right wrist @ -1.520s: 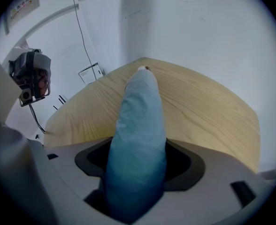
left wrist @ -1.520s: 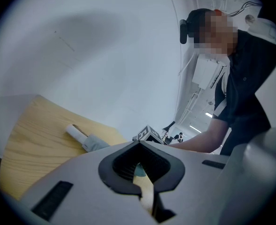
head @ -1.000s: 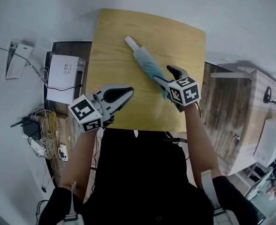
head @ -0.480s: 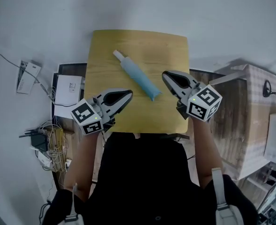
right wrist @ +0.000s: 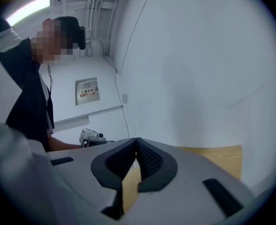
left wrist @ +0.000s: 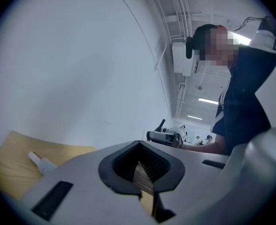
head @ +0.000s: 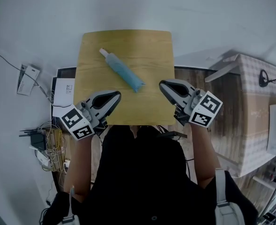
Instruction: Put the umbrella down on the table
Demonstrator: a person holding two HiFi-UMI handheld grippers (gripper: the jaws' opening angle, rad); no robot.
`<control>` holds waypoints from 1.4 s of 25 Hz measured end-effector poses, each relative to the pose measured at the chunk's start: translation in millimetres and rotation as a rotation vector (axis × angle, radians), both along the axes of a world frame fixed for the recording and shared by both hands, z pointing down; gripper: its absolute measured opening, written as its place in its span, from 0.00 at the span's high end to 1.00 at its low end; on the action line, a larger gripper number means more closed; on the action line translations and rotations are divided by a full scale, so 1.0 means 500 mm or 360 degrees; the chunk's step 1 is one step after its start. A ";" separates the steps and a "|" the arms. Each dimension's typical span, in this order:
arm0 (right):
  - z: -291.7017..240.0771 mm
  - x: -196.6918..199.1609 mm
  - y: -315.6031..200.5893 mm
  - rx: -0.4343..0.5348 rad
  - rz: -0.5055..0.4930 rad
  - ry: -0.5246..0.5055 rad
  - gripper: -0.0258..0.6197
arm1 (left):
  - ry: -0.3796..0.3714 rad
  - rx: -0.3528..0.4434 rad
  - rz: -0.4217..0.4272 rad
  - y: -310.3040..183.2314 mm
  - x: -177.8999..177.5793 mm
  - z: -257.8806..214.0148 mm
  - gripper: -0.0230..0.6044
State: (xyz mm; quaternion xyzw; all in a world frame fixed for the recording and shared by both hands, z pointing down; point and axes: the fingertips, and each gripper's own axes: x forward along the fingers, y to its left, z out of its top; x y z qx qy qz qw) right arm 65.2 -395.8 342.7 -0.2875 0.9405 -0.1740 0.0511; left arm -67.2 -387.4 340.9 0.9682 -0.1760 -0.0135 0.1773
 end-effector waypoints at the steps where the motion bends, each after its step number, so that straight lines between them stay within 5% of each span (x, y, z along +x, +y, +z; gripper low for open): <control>1: 0.008 0.010 0.013 0.0008 0.0009 0.0017 0.93 | 0.0001 -0.0006 0.0007 0.012 0.011 0.001 0.95; 11: 0.074 0.020 0.164 -0.0102 0.0028 0.0047 0.93 | -0.0040 0.0012 0.0181 0.157 0.068 -0.010 0.95; 23: 0.094 -0.101 0.417 -0.0149 -0.0115 0.0172 0.93 | 0.0101 -0.0033 0.0028 0.463 -0.045 0.019 0.95; 35: 0.126 -0.060 0.576 -0.0185 -0.0233 0.0225 0.93 | 0.0062 0.0038 -0.0084 0.643 -0.009 0.001 0.95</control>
